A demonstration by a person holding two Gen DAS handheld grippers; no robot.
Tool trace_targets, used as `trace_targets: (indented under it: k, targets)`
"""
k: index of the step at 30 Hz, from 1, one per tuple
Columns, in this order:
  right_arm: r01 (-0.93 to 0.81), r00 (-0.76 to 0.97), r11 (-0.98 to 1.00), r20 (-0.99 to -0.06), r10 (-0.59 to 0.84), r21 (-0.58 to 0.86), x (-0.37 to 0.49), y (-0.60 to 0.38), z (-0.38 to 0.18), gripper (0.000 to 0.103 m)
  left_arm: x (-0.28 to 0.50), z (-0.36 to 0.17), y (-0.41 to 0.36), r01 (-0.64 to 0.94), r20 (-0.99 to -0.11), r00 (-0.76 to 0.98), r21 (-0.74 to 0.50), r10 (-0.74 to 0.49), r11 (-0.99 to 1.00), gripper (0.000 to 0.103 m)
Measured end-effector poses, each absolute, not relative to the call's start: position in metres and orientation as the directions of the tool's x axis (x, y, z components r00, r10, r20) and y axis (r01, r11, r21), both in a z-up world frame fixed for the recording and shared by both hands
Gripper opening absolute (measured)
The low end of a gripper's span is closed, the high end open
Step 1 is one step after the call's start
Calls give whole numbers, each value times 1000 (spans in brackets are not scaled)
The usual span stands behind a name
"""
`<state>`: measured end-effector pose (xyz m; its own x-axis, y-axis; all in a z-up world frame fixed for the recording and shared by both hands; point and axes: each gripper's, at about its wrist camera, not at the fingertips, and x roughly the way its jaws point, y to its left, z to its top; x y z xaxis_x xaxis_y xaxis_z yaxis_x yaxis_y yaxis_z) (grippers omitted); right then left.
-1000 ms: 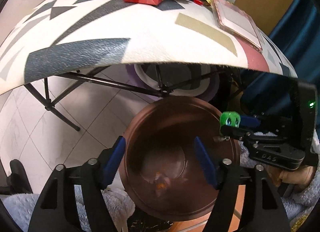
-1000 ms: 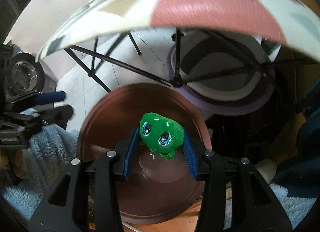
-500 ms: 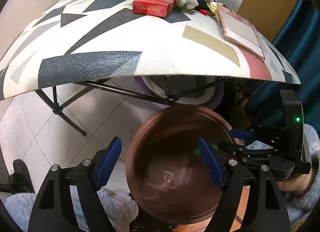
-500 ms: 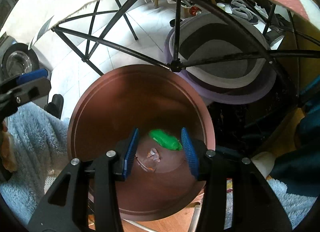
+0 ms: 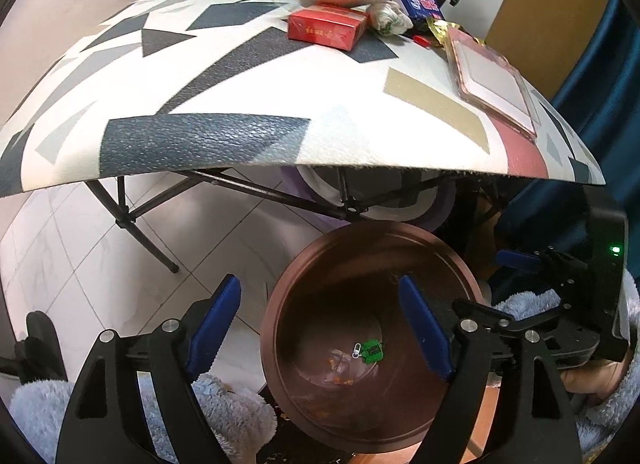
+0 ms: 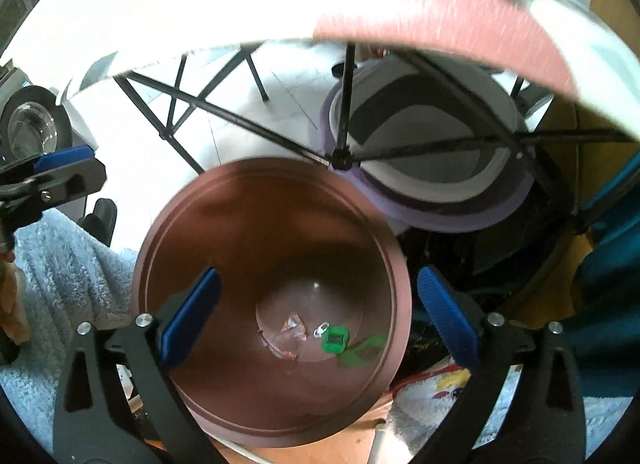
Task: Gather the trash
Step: 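Raise both grippers back over the table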
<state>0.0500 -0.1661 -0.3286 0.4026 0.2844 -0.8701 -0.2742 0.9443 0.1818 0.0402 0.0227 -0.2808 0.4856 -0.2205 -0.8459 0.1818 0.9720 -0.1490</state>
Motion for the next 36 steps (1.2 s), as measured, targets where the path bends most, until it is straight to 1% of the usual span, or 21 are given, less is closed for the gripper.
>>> trace_targets:
  k: [6, 12, 16, 19, 23, 25, 27, 31, 34, 36]
  targets:
    - [-270, 506, 949, -815, 282, 161, 43, -169, -303, 97, 39, -274, 25, 177, -829, 514, -151, -222, 973, 80]
    - [-250, 570, 954, -771, 282, 164, 40, -179, -285, 97, 37, -270, 24, 171, -817, 536, -141, -212, 975, 80]
    - [-233, 614, 964, -750, 246, 126, 37, -182, -270, 97, 36, -265, 26, 157, -804, 557, -141, -206, 977, 81]
    - [-236, 654, 964, -713, 252, 124, 34, -185, -246, 97, 36, -251, 31, 137, -776, 596, -157, -208, 978, 81]
    - [-188, 710, 977, -673, 208, 104, 44, -192, -213, 97, 40, -229, 38, 125, -735, 641, -186, -223, 975, 85]
    - [-141, 715, 982, -673, 189, 125, 59, -198, -200, 97, 44, -218, 40, 121, -719, 659, -189, -222, 974, 86]
    - [-70, 710, 987, -689, 149, 142, 81, -202, -190, 97, 50, -206, 41, 119, -707, 677, -167, -203, 979, 86]
    - [38, 670, 986, -736, 97, 165, 120, -205, -189, 97, 60, -187, 43, 118, -687, 706, -125, -172, 985, 88]
    - [138, 644, 981, -765, 14, 134, 147, -205, -192, 97, 64, -179, 49, 113, -672, 721, -126, -169, 986, 89]
    - [200, 635, 974, -771, -46, 107, 158, -205, -193, 97, 66, -175, 54, 106, -663, 727, -150, -179, 983, 90]
